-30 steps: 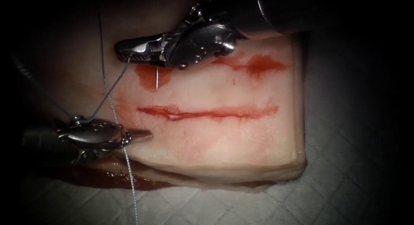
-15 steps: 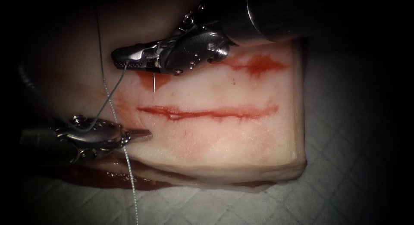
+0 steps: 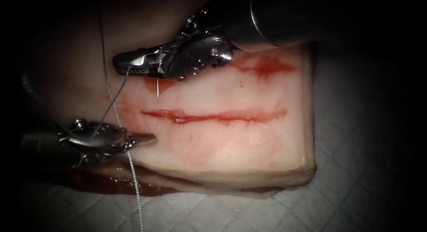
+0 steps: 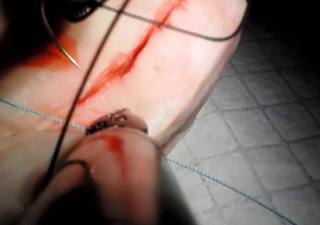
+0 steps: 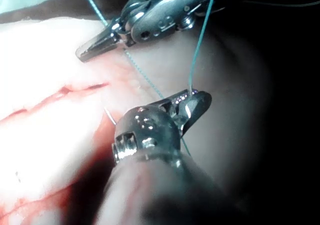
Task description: Wound Closure
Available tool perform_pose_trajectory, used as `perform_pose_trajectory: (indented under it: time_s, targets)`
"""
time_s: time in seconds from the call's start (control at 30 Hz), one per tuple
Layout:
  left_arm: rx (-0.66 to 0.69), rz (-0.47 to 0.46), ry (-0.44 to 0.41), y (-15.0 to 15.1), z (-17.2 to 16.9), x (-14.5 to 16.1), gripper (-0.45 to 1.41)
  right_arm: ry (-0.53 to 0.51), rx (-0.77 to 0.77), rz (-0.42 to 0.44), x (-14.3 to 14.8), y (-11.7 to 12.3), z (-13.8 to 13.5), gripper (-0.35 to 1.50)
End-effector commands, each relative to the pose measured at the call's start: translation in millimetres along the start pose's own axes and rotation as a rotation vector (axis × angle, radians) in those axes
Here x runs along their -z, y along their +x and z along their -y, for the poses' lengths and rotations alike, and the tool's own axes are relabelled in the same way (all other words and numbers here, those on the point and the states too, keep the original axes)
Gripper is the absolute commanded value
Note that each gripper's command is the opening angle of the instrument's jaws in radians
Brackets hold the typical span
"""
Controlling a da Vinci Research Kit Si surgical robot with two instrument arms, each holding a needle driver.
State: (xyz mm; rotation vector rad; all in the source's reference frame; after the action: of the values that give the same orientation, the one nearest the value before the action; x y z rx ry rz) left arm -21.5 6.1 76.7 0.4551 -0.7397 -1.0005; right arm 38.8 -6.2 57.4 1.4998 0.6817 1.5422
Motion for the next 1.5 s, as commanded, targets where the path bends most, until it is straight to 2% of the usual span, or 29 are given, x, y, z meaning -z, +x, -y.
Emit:
perform_pose_trajectory:
  time_s: [0.03, 0.37, 0.87, 1.5]
  targets:
    - [0.0, 0.0, 0.001, 0.1, 0.1, -0.8, -0.45, 0.005, 0.0, 0.0, -0.9, 0.6, 0.5, -0.35]
    - [0.006, 0.001, 0.0, 0.2, 0.1, -0.8, -0.45, 0.009, 0.02, -0.002, -0.9, -0.7, 2.8, -0.35]
    - [0.006, -0.001, -0.002, 0.2, 0.1, -0.9, -0.45, -0.004, 0.04, -0.007, -0.7, 0.1, 0.9, -0.35]
    - [0.011, -0.001, -0.002, 0.2, 0.1, -0.9, -0.45, -0.004, 0.018, -0.001, 0.1, -0.4, 0.8, -0.35]
